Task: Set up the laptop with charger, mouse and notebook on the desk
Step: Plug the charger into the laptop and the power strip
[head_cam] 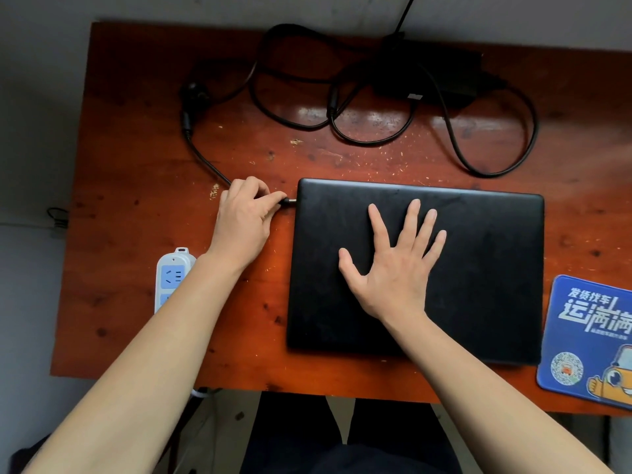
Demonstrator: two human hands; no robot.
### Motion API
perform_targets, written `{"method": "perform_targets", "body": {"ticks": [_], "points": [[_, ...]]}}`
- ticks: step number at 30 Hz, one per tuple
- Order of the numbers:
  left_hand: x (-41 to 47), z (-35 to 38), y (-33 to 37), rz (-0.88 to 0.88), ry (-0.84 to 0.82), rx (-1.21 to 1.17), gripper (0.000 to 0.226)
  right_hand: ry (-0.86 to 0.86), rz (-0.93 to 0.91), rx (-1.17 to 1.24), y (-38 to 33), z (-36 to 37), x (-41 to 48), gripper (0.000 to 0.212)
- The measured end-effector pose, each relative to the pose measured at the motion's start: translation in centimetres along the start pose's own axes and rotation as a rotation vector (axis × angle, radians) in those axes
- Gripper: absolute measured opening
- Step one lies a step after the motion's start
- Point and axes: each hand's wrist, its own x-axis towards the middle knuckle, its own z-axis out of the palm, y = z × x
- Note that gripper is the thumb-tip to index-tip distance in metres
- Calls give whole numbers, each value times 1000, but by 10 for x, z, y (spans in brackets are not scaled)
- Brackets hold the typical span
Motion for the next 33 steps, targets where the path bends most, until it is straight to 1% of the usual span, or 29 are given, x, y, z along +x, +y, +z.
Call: {"method": "perform_targets", "body": {"ticks": [4,13,18,20,22,24,26,27,29,30,33], "points": [[0,5,1,-61,29,-52,22,-3,1,-9,0,1,0,84],[8,13,-1,42,42,-55,22,9,8,-19,0,3,0,84],[7,12,0,53,61,-66,23,14,13,-18,0,3,0,83],[5,11,5,12,70,-74,28,15,12,-3,0,2,0,82],[-1,12,15,-126,128,-115,35,17,10,4,-1,2,0,82],[-8,12,23,-387,237,-277,34,15,11,5,-1,1,-1,82],[-6,11,23,-663,286,-465,25,14,12,1,-3,0,0,82],[-4,10,22,-737,269,-506,20,11,16,1,-2,-1,1,82],[1,7,21,-778,221,-560,14,7,15,3,-2,-1,0,82],[5,6,20,-819,213,-637,11,7,12,2,-2,-2,0,82],[17,6,19,-1038,245,-912,18,4,11,-5,-3,-2,0,82]]}}
